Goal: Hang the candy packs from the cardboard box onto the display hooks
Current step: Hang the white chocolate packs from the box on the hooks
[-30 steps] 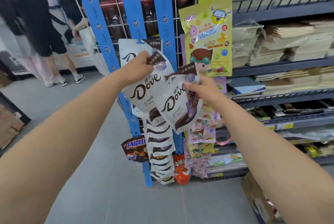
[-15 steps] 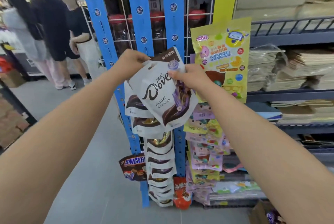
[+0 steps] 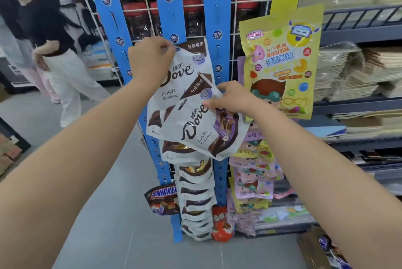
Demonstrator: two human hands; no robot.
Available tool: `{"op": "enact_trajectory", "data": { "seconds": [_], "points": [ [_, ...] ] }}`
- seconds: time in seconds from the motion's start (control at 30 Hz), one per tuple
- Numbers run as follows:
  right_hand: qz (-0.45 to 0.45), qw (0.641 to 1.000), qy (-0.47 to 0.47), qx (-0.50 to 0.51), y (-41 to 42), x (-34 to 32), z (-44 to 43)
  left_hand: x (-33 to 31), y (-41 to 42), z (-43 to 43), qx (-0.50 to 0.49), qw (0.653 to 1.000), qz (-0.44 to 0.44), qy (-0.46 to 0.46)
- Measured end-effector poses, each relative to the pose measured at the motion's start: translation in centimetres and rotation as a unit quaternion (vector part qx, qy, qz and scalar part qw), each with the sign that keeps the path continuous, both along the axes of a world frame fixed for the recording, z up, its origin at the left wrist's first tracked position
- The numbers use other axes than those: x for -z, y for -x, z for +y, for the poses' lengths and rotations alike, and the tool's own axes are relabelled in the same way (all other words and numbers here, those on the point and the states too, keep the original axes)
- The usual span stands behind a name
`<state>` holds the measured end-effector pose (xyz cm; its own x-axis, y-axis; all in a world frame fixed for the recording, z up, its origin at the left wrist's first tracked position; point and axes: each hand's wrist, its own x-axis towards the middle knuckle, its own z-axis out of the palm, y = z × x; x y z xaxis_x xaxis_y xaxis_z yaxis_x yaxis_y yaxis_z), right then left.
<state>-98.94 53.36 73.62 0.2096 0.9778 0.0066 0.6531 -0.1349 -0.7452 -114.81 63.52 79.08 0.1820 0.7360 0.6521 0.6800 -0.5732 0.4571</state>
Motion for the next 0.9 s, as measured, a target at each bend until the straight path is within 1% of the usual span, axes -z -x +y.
{"op": "enact_trajectory", "data": {
  "seconds": [0.1,0.17,0.2,0.3,0.37,0.43,0.5,0.6,0.73,0.83,0.9],
  "points": [
    [0.008,1.000,0.014,0.011,0.1,0.0,0.3,0.0,-0.1,0.4,0.008,0.999,0.020,0.027],
    [0.017,1.000,0.019,0.011,0.1,-0.1,0.5,-0.2,0.0,0.7,0.014,0.997,0.014,0.073],
    [0.017,1.000,0.020,0.010,0.1,-0.3,0.5,-0.6,0.0,0.8,0.023,0.993,-0.003,0.114],
    [0.005,1.000,0.028,0.013,0.2,-0.7,0.2,-2.0,-0.1,1.0,0.046,0.962,-0.069,0.260],
    [0.007,0.999,0.034,0.015,0.2,-0.8,0.1,-2.6,0.1,0.8,0.032,0.945,-0.078,0.315],
    [0.014,0.999,0.035,0.017,0.3,-0.8,0.1,-2.7,0.1,0.8,0.032,0.930,-0.108,0.350],
    [0.015,0.999,0.032,0.021,0.3,-0.7,0.2,-2.5,0.2,1.0,0.044,0.929,-0.107,0.350],
    [0.007,0.999,0.013,0.035,0.2,-0.6,0.3,-2.1,0.3,1.4,0.087,0.946,-0.058,0.307],
    [0.000,0.999,0.013,0.050,0.0,-0.6,0.4,-2.1,0.6,1.3,0.115,0.955,-0.009,0.273],
    [0.017,0.999,0.009,0.051,-0.6,-0.6,0.4,-2.4,0.2,1.3,0.126,0.956,0.016,0.263],
    [0.021,0.998,0.006,0.054,-1.0,-0.6,0.3,-2.6,-0.3,1.5,0.116,0.954,0.023,0.275]
  ]
}}
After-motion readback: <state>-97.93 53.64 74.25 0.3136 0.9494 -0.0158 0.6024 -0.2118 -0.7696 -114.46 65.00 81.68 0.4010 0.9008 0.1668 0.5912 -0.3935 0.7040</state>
